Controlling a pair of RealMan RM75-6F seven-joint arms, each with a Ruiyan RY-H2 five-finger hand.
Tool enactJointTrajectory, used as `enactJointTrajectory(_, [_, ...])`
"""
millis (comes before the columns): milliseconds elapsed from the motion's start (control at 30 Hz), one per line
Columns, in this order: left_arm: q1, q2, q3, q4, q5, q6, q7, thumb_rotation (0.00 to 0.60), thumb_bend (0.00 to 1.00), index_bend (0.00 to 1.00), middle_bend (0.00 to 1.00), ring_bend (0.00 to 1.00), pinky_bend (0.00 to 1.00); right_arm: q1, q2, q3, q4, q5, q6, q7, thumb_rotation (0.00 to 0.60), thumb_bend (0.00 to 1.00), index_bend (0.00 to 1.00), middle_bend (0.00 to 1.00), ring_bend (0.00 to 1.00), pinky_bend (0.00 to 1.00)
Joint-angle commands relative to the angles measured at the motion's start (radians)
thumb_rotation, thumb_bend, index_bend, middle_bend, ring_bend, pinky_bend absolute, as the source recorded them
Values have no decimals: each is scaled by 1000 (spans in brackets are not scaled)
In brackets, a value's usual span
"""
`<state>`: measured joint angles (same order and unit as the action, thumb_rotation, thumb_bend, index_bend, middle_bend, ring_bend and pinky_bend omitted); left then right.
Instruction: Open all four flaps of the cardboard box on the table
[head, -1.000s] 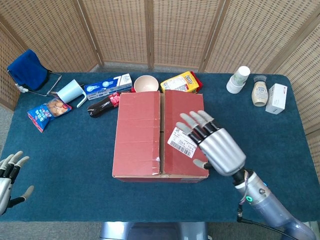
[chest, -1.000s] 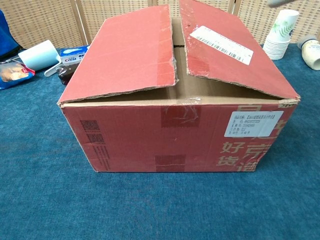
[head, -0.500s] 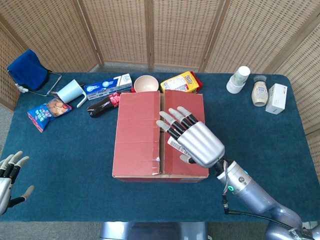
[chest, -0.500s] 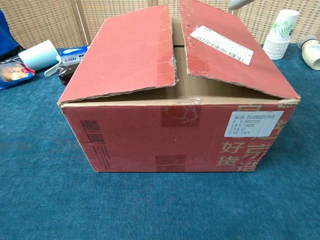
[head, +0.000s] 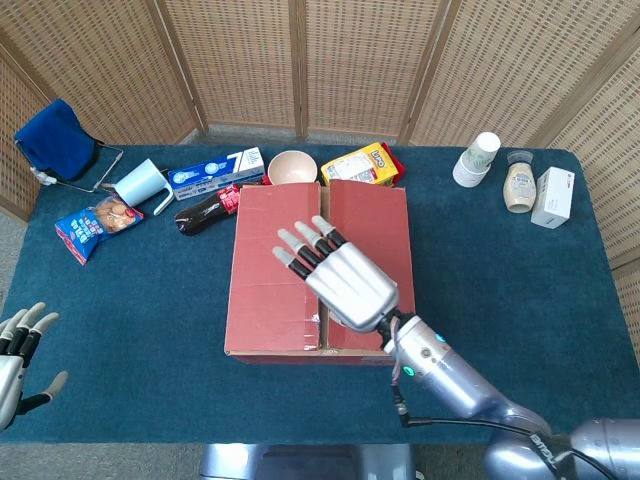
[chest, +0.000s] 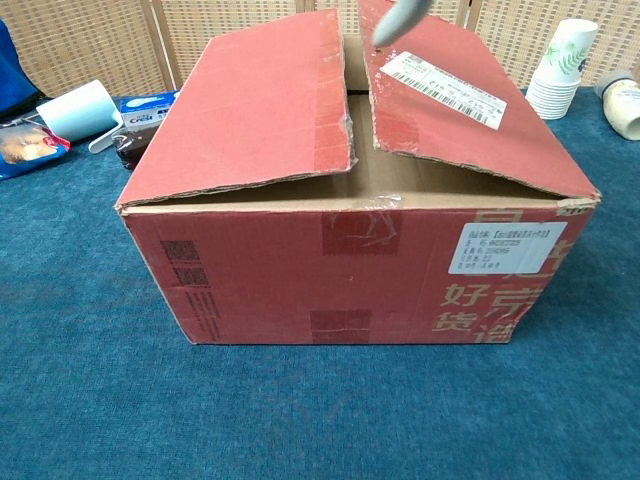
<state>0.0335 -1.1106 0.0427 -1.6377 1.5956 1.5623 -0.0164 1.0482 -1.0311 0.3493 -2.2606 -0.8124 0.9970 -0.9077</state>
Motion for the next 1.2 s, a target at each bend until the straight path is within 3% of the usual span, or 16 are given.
enactJointTrajectory(33, [2,0,2,-1,6,7,1,600,197,129,0,0,108,57,-31,-6,19,74,26,-33,600,0,0,0,0,109])
enactJointTrajectory(367, [2,0,0,-1,1,6,1,600,197,129,0,0,108,169,-86,-42,61,186,77,-98,600,0,0,0,0,109])
enactJointTrajectory(1200, [-1,-1,-1,-5,-6,-1,6,600,197,129,0,0,109,256,-205,-133,141,222,167,-140,600,0,0,0,0,109])
